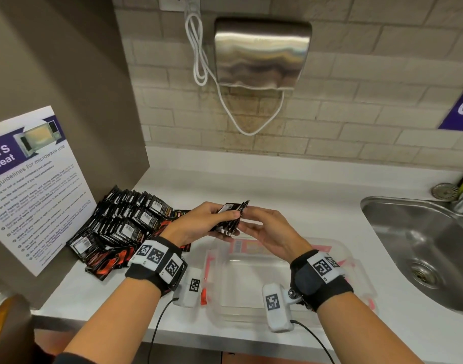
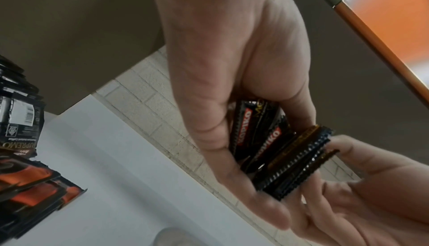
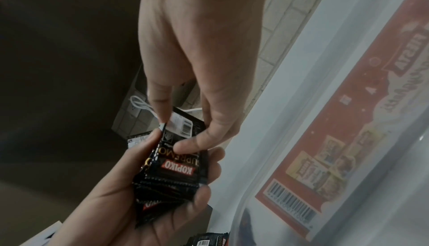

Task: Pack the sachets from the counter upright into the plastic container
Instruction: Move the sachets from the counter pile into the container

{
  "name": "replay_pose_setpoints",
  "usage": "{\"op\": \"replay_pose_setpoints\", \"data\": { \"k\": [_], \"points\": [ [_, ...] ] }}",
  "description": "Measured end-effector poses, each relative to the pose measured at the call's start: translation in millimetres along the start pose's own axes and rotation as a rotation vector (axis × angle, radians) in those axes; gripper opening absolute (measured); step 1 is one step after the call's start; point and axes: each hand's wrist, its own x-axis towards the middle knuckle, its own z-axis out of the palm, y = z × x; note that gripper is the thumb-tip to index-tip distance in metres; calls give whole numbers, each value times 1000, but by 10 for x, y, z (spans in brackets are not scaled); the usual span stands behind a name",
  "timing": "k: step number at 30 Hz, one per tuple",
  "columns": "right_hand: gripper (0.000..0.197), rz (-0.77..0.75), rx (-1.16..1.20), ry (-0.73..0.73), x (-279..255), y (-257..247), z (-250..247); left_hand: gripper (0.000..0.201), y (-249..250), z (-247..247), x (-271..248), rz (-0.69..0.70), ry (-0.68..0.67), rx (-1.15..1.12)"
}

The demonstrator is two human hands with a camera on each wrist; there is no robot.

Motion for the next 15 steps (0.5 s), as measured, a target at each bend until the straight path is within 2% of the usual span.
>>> {"op": "replay_pose_setpoints", "data": {
  "k": [4, 11, 15],
  "points": [
    [27, -4, -46, -28, 7, -11, -4, 31, -13, 0, 15, 11, 13, 16],
    [19, -28, -63, -2, -12, -4, -3, 31, -21, 6, 6, 21, 28, 5],
    [18, -51, -39, 41, -19, -5, -12, 24, -33, 7, 18, 33, 72, 6]
  ]
}}
